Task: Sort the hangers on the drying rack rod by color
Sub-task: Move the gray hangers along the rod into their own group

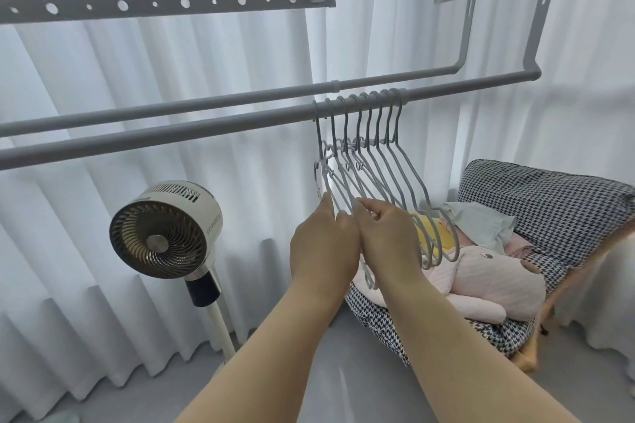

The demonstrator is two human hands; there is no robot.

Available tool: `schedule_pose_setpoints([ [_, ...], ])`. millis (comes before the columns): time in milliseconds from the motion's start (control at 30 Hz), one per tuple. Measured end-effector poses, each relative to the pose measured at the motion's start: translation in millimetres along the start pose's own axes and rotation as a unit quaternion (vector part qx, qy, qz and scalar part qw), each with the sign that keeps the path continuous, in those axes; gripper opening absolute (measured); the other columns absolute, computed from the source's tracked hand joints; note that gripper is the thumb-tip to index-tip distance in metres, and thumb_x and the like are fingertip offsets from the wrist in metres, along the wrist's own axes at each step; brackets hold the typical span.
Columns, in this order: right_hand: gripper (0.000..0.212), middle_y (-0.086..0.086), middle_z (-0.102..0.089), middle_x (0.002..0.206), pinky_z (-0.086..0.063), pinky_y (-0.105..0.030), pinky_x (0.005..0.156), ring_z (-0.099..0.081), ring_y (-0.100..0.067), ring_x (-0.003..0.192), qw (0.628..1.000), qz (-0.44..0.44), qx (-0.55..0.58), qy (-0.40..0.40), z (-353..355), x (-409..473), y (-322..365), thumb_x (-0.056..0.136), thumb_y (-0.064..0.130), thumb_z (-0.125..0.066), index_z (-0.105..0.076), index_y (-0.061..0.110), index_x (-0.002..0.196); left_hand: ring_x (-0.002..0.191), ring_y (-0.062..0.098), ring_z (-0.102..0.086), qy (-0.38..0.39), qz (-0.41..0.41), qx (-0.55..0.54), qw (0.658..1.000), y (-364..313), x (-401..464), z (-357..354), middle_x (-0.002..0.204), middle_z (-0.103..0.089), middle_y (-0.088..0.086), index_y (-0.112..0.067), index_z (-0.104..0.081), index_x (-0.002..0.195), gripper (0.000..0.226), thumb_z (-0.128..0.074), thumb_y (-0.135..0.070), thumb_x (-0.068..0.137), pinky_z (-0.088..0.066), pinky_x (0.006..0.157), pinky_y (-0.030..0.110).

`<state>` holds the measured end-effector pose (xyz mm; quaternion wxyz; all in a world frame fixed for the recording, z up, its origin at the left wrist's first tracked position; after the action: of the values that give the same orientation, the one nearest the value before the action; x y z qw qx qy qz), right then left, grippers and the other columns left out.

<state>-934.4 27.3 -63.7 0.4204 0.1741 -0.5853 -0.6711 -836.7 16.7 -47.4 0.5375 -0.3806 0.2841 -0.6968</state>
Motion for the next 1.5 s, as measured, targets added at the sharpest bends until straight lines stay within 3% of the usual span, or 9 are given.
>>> schedule_pose_setpoints([
  [100, 0.027, 0.007, -0.068, 0.083, -0.045, -0.028, 0.072, -0.061, -0.017, 0.084, 1.000, 0.015, -0.022, -0.006, 0, 0, 1, 0.096, 0.038, -0.049, -0.071, 0.023, 0.090, 0.094, 0.022, -0.067, -0.010, -0.015, -0.006, 1.000, 4, 1, -1, 0.114, -0.069, -0.002, -0.029, -0.034, 0.150, 0.052, -0.034, -0.037, 0.099, -0.051, 0.089, 0.035],
  [200, 0.045, 0.007, -0.043, 0.054, -0.025, -0.024, 0.051, -0.043, -0.013, 0.059, 0.998, 0.025, -0.056, -0.015, 4, -4, 6, 0.098, 0.037, -0.043, -0.042, 0.026, 0.054, 0.095, 0.026, -0.068, -0.016, -0.027, -0.007, 0.999, 4, 2, -2, 0.108, -0.069, -0.006, -0.030, -0.044, 0.144, 0.048, -0.032, -0.043, 0.099, -0.052, 0.091, 0.040],
  [500, 0.055, 0.006, -0.056, 0.075, -0.028, -0.030, 0.065, -0.047, -0.019, 0.076, 0.955, 0.084, -0.278, -0.058, 18, -16, 21, 0.098, 0.054, -0.024, -0.063, 0.022, 0.078, 0.073, 0.027, -0.066, -0.030, -0.039, 0.004, 0.999, 9, 1, 2, 0.071, -0.067, 0.003, -0.021, -0.057, 0.079, 0.043, -0.028, -0.045, 0.098, -0.053, 0.079, 0.043],
  [733, 0.054, 0.003, -0.053, 0.064, -0.026, -0.031, 0.058, -0.047, -0.021, 0.066, 0.964, 0.159, -0.199, -0.080, -8, -32, 52, 0.098, 0.053, -0.030, -0.041, 0.019, 0.057, 0.068, 0.023, -0.053, -0.054, -0.036, 0.077, 0.995, 19, -7, 42, 0.062, -0.055, -0.001, -0.018, -0.044, 0.058, 0.055, -0.023, -0.043, 0.102, -0.037, 0.061, 0.035],
  [967, 0.055, 0.006, -0.065, 0.074, -0.035, -0.030, 0.057, -0.056, -0.016, 0.071, 0.974, 0.194, -0.108, 0.037, -88, -72, 87, 0.097, 0.053, -0.030, -0.063, 0.017, 0.072, 0.087, 0.031, -0.058, -0.184, -0.051, 0.088, 0.978, 74, -10, 121, 0.082, -0.065, 0.012, -0.009, -0.054, 0.073, 0.059, -0.018, -0.053, 0.089, -0.046, 0.079, 0.046],
  [1067, 0.057, 0.003, -0.068, 0.074, -0.043, -0.030, 0.064, -0.061, -0.016, 0.074, 0.973, 0.187, -0.074, 0.111, -130, -97, 102, 0.098, 0.053, -0.029, -0.068, 0.016, 0.080, 0.105, 0.032, -0.056, -0.258, -0.009, 0.094, 0.962, 103, -19, 168, 0.107, -0.066, 0.013, -0.002, -0.063, 0.104, 0.068, -0.022, -0.053, 0.088, -0.047, 0.092, 0.051],
  [1233, 0.057, 0.001, -0.068, 0.069, -0.047, -0.032, 0.067, -0.062, -0.017, 0.070, 0.962, 0.167, -0.015, 0.217, -210, -147, 123, 0.097, 0.054, -0.032, -0.067, 0.014, 0.075, 0.149, 0.023, -0.012, -0.312, 0.068, 0.180, 0.931, 146, -49, 246, 0.160, -0.023, 0.010, -0.007, -0.031, 0.150, 0.064, -0.027, -0.046, 0.099, -0.010, 0.122, 0.039],
  [1333, 0.057, 0.000, -0.069, 0.074, -0.047, -0.033, 0.072, -0.062, -0.018, 0.075, 0.942, 0.163, -0.007, 0.292, -258, -180, 134, 0.097, 0.054, -0.032, -0.069, 0.014, 0.078, 0.151, 0.016, 0.007, -0.335, 0.106, 0.185, 0.918, 174, -70, 288, 0.165, 0.001, 0.006, -0.008, -0.007, 0.156, 0.067, -0.025, -0.045, 0.102, 0.005, 0.122, 0.035],
  [1500, 0.054, 0.002, -0.051, 0.054, -0.036, -0.032, 0.056, -0.049, -0.020, 0.059, 0.910, 0.130, -0.007, 0.394, -337, -235, 153, 0.094, 0.053, -0.040, -0.045, 0.014, 0.057, 0.151, 0.014, 0.006, -0.349, 0.176, 0.174, 0.904, 219, -97, 345, 0.165, 0.000, 0.005, -0.008, -0.004, 0.156, 0.068, -0.021, -0.046, 0.103, 0.004, 0.123, 0.035],
])
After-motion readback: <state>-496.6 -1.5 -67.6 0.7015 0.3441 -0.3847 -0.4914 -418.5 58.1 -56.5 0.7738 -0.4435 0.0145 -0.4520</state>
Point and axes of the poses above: each hand's wrist, its own x-axis towards the middle knuckle, its own z-axis out of the back of the hand, y = z × x, the point moved 3 cm from there along x, towards the middle knuckle
